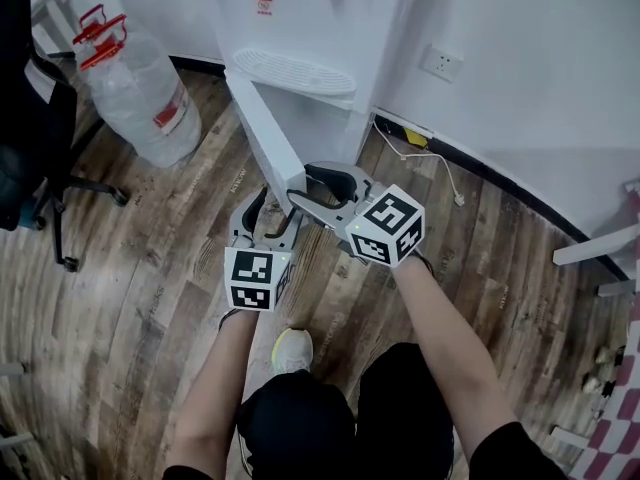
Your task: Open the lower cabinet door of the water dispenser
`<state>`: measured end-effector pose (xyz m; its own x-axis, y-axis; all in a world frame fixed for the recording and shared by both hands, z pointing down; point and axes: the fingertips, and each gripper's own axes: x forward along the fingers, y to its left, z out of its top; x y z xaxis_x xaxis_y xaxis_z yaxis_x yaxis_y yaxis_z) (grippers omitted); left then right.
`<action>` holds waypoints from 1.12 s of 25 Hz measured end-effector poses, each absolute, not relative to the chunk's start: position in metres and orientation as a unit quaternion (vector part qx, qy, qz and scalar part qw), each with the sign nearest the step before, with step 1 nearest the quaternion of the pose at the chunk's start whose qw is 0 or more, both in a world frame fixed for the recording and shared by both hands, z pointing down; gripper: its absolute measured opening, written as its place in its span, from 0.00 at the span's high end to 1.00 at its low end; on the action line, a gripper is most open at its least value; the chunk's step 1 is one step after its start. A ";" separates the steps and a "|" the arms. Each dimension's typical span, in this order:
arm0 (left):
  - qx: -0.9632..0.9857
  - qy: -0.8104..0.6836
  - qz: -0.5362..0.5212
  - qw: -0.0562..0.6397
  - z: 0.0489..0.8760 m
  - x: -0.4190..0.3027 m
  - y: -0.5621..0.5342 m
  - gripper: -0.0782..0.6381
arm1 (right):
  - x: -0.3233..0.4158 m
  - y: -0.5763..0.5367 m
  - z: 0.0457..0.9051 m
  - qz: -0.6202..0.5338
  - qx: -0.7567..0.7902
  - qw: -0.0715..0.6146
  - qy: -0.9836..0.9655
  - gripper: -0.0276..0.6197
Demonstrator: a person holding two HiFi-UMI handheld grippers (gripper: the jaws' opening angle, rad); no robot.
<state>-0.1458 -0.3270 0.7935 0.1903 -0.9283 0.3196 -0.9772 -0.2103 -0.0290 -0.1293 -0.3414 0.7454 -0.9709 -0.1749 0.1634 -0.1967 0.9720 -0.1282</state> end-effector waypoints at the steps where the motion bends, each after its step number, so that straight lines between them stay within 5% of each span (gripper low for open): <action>1: 0.763 -0.625 0.138 0.090 0.795 -0.149 -0.327 0.53 | -0.134 -0.336 0.744 0.074 0.085 0.075 -0.991 0.63; 13: 0.710 -0.687 0.130 0.082 0.797 -0.192 -0.325 0.54 | -0.172 -0.299 0.739 0.086 0.024 0.059 -0.994 0.63; 28: 0.674 -0.722 0.125 0.090 0.795 -0.260 -0.290 0.63 | -0.203 -0.278 0.750 0.087 -0.008 0.062 -0.994 0.83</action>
